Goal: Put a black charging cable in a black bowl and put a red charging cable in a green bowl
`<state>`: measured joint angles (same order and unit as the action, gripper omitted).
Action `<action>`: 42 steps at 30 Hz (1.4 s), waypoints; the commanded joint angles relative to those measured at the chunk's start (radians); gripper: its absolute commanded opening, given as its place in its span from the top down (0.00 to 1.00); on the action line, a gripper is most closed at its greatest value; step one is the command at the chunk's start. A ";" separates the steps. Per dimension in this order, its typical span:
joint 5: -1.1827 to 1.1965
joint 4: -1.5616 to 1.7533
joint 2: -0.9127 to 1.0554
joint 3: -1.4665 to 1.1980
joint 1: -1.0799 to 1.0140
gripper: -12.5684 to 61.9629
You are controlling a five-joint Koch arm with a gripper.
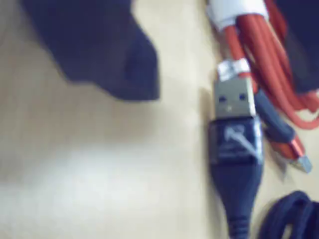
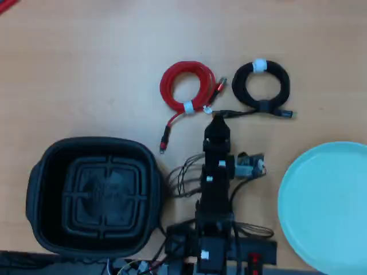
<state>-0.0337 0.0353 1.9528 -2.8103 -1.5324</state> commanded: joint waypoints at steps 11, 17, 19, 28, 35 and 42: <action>0.000 -0.962 0.012 0.592 0.031 0.46; -0.034 -1.253 -0.071 0.946 0.077 0.46; -0.034 -1.278 -0.150 1.014 0.081 0.46; 0.075 -1.295 -0.380 1.224 0.112 0.46; 0.232 -1.353 -0.511 1.350 0.161 0.46; 0.209 -1.355 -0.534 1.350 0.224 0.46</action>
<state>0.2194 -1.3023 1.4143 -1.5340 -1.3223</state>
